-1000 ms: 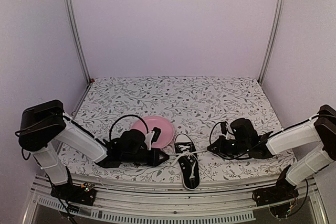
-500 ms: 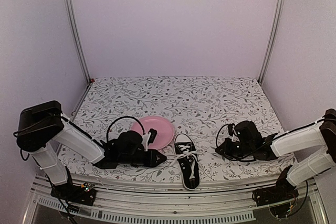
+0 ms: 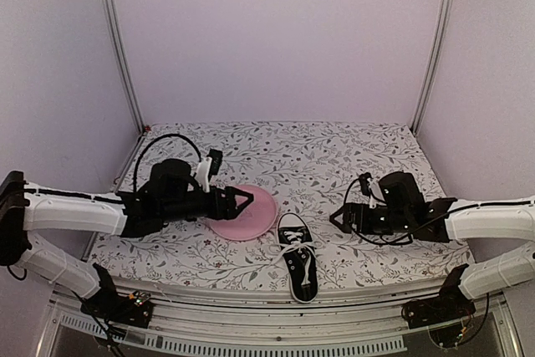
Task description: Tie the shoes
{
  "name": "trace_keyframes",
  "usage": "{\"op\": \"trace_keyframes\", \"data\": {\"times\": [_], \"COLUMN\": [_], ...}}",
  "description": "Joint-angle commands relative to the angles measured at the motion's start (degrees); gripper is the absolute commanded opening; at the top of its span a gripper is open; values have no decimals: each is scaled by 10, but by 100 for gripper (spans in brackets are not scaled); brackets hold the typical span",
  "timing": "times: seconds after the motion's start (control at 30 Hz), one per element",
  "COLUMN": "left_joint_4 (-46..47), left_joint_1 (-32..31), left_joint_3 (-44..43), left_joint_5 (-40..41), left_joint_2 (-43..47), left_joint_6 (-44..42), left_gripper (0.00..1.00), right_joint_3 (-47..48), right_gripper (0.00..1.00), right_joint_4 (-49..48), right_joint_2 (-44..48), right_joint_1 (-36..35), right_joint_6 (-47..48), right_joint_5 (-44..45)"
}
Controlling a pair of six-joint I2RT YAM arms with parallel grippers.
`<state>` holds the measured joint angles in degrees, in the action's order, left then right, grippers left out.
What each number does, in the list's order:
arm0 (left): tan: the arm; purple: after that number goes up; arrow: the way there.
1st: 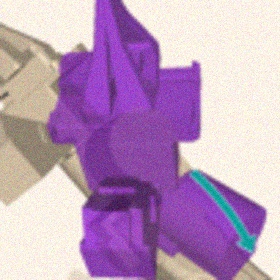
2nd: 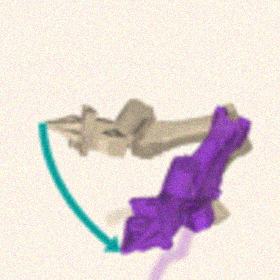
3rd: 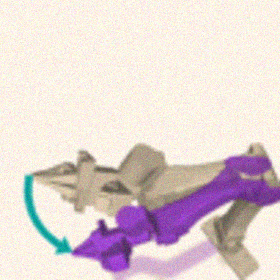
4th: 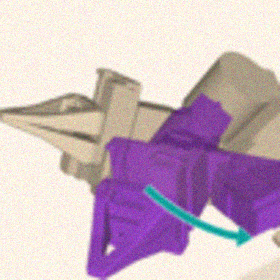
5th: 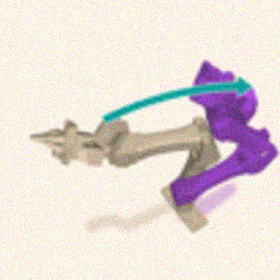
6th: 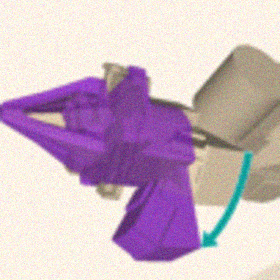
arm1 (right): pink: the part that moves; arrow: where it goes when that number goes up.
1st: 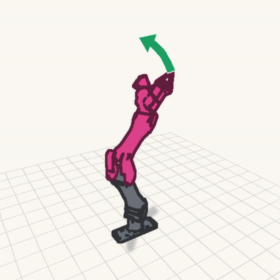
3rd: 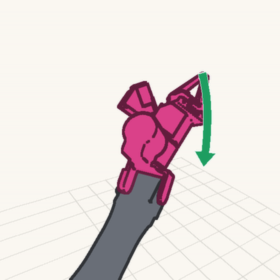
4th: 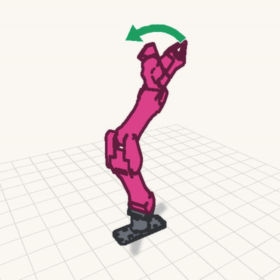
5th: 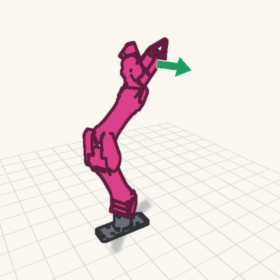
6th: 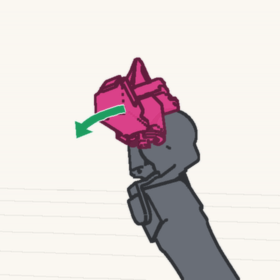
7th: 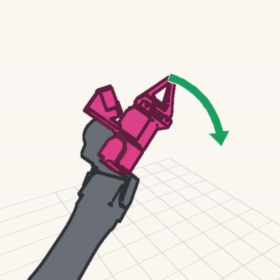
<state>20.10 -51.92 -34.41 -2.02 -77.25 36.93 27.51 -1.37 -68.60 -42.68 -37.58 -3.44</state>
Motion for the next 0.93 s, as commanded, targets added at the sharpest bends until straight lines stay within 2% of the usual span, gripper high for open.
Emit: {"op": "trace_keyframes", "data": {"times": [0.0, 0.07, 0.2, 0.33, 0.4, 0.47, 0.6, 0.67, 0.73, 0.9], "left_joint_4": [-130, -142, -113, -55, -16, 22, 119, 182, 197, 221], "left_joint_1": [138, 229, 408, 590, 649, 675, 674, 673, 670, 651], "left_joint_3": [-19, -20, -4, 42, 73, 103, 166, 188, 187, 189], "left_joint_5": [-14, -46, -89, -96, -74, -23, 55, 38, 18, 43], "left_joint_2": [44, 51, 66, 98, 117, 132, 135, 121, 112, 84], "left_joint_6": [-75, -92, -113, -118, -126, -155, -221, -225, -231, -258], "left_gripper": [80, 81, 96, 97, 97, 97, 97, 97, 97, 97], "right_joint_3": [58, 76, 98, 71, 40, 7, -79, -111, -120, -119], "right_gripper": [99, 99, 99, 99, 99, 99, 99, 99, 99, 99], "right_joint_4": [76, 78, 63, -19, -67, -119, -270, -339, -367, -420], "right_joint_2": [15, 7, -17, 8, 37, 68, 103, 89, 63, 11], "right_joint_1": [52, 105, 217, 344, 401, 425, 427, 426, 427, 427], "right_joint_6": [54, 75, 124, 162, 172, 185, 222, 239, 260, 279], "right_joint_5": [35, 10, 3, -19, -15, 24, 98, 122, 144, 164]}}
